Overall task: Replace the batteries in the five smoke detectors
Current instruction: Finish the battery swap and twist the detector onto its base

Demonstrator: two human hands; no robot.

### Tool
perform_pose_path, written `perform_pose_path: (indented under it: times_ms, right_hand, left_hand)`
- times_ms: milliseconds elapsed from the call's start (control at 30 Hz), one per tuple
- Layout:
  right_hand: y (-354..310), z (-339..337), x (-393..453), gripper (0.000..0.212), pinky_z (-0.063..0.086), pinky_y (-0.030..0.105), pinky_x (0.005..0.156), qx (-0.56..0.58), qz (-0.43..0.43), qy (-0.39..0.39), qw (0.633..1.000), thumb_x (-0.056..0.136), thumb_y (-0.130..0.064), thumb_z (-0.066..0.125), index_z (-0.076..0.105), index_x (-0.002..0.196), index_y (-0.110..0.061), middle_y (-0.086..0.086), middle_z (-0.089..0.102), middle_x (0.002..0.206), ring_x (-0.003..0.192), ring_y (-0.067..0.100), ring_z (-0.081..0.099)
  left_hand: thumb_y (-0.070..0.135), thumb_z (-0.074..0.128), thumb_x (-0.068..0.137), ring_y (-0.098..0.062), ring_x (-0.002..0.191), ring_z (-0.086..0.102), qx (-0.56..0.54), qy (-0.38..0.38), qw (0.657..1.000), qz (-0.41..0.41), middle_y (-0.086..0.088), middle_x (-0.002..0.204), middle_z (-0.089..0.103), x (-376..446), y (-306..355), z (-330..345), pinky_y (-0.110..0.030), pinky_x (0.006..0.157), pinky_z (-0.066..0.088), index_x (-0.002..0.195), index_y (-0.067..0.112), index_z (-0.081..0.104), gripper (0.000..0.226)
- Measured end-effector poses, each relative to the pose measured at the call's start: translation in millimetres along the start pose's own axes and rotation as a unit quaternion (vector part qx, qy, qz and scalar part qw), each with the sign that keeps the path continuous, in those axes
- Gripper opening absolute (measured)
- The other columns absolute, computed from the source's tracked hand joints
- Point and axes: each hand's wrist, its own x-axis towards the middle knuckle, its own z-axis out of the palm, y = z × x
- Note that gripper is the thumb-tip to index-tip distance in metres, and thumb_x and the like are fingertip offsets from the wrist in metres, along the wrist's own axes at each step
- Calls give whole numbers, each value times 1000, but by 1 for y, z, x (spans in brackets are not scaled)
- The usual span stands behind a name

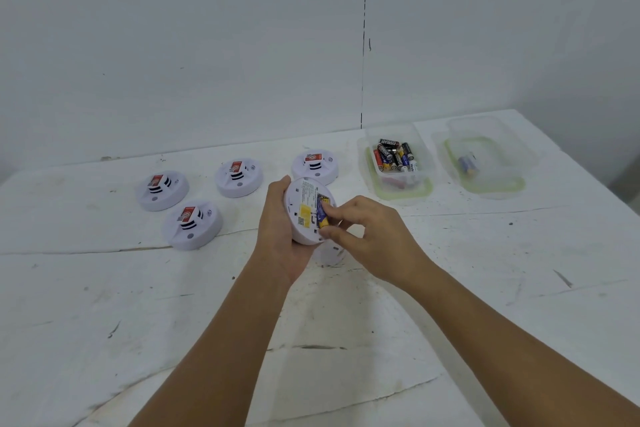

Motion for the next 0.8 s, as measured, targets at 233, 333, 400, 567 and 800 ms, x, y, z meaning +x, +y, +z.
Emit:
perform_pose_path:
  times_ms: [233, 333, 400, 567, 800]
  right_hand:
    - [0, -1, 0, 40, 44, 5, 80, 28, -9, 35, 999, 88, -33, 82, 76, 126, -21, -9, 68, 103, 89, -5, 67]
    - [0, -5, 1, 45, 48, 10, 83, 50, -28, 40, 998, 87, -31, 83, 71, 131, -27, -8, 67, 106, 88, 1, 69]
    - [2, -4, 2, 43, 48, 10, 84, 50, -49, 46, 996, 89, -28, 82, 72, 130, -26, -7, 67, 106, 88, 3, 69]
    - [10, 3, -1, 33, 53, 15, 75, 51, -59, 88, 993, 89, -25, 82, 78, 122, -19, -9, 71, 100, 84, -1, 68]
    - [13, 3, 3, 35, 51, 11, 74, 53, -57, 94, 993, 89, -27, 83, 78, 121, -16, -8, 72, 102, 86, 0, 69]
  left_hand:
    - [51, 52, 99, -27, 91, 64, -1, -13, 1000, 15, -14, 100, 69, 0, 2, 3, -39, 74, 58, 126, 14, 71, 49]
    - [53, 51, 99, -29, 99, 64, 7, -15, 1000, 12, -14, 106, 71, -1, 3, 6, -38, 73, 57, 131, 17, 70, 52]
    - [53, 52, 99, -29, 99, 63, 0, -17, 1000, 7, -13, 103, 72, -1, 3, 8, -38, 70, 58, 131, 16, 70, 52]
    - [54, 55, 97, -30, 97, 60, 7, -10, 1000, 11, -15, 105, 67, 6, 3, 7, -44, 88, 55, 132, 13, 68, 56]
    - [55, 55, 97, -32, 101, 62, 7, -23, 1000, 13, -18, 111, 69, 14, 2, 4, -53, 112, 45, 135, 13, 67, 58]
